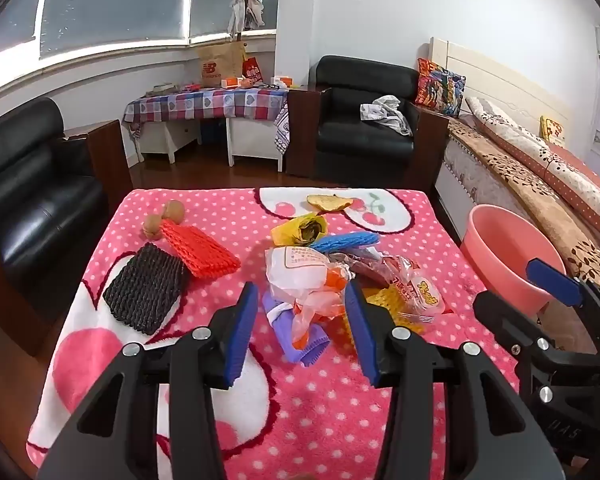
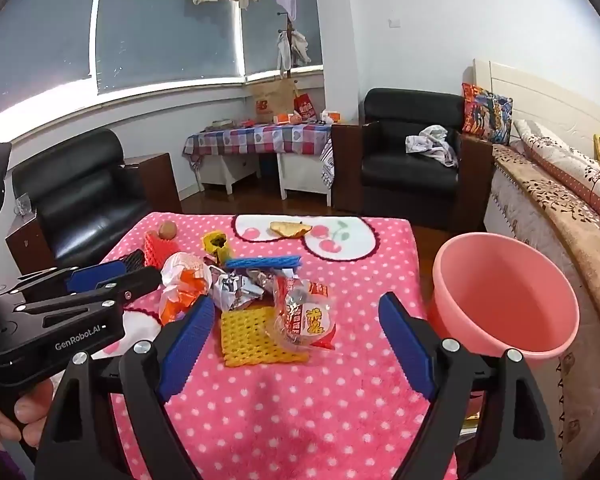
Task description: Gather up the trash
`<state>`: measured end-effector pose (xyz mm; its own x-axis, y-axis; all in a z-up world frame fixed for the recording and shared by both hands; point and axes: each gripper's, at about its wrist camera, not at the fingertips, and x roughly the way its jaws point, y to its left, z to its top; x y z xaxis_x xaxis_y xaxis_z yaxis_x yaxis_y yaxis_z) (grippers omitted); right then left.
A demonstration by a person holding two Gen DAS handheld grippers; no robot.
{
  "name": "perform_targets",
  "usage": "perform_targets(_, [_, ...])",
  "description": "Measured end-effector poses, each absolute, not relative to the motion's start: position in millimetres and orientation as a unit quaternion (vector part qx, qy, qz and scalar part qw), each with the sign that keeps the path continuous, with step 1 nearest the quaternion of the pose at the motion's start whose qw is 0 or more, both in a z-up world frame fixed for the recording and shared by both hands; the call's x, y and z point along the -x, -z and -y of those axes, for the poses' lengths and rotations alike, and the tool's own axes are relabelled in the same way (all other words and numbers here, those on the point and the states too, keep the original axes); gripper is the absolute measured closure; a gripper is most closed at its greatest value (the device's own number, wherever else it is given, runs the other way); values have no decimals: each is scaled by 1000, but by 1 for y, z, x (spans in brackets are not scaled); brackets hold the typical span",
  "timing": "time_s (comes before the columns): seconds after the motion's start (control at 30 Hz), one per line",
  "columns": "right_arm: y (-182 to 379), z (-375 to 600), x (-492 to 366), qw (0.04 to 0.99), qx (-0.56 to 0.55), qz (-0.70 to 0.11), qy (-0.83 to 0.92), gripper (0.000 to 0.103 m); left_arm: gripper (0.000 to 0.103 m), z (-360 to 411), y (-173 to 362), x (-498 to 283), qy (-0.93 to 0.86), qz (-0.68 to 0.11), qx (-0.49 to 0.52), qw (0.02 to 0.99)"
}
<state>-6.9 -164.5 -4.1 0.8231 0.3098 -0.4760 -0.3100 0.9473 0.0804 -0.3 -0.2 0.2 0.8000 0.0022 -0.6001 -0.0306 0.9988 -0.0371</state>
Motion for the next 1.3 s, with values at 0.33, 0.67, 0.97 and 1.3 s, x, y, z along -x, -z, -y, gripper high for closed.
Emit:
perform_targets(0.33, [-2, 171, 4, 957, -3, -243, -156, 20, 57, -14, -3, -4, -8, -315, 31, 949])
perform_targets(0.67, [-6, 168, 14, 968, -4, -214, -132, 20, 57, -16, -2, 2, -24, -315, 41, 948])
perform_targets(0.97, [-7, 172, 14, 969, -14, -214, -123, 20, 57, -22, -2, 3, -33, -317, 50, 946])
perform_targets(1.3, [-7, 173, 14, 969, -14, -214, -123, 20, 57, -24, -5, 5, -35, -314, 52, 947])
